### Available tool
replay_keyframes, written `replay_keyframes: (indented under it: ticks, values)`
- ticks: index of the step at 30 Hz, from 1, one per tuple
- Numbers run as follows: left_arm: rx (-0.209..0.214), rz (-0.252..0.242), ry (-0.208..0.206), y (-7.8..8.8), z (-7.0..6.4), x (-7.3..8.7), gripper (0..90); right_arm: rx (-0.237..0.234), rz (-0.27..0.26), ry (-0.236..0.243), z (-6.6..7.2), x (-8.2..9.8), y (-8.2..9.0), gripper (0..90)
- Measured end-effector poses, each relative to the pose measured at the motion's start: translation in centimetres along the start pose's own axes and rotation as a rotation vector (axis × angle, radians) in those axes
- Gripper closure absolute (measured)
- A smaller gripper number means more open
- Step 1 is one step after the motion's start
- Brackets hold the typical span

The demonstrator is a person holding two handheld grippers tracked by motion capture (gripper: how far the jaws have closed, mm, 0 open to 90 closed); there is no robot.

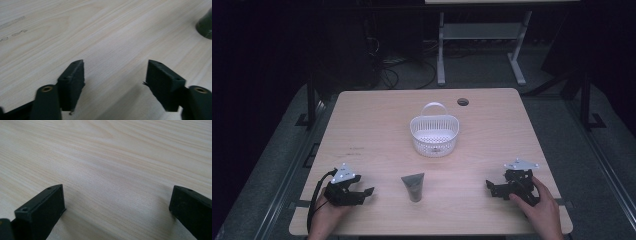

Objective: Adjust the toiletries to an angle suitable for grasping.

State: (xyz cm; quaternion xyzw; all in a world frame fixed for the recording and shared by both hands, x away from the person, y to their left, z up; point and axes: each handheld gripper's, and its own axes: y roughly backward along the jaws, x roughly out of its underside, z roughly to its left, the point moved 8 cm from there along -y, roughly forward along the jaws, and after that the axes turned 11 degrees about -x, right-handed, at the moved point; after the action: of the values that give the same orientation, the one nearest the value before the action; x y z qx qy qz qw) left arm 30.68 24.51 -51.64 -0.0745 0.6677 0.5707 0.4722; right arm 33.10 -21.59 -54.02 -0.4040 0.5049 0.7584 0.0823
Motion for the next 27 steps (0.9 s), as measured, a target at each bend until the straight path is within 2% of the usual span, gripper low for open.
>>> replay_keyframes:
  ticks: [8, 18, 27]
  values:
    - [0.064, 0.029, 0.025, 1.2, -0.5, -0.4, 58.0, 0.000, 0.000, 0.000, 0.0, 0.0, 0.0, 0.0]
    - [0.107, 0.061, 0.015, 2.4, -1.1, -1.0, 87.7, 0.000, 0.000, 0.000, 0.0, 0.0, 0.0, 0.0]
    - [0.131, 0.074, -0.009, 3.4, -1.8, -1.8, 89.5, 0.000, 0.000, 0.000, 0.0, 0.0, 0.0, 0.0]
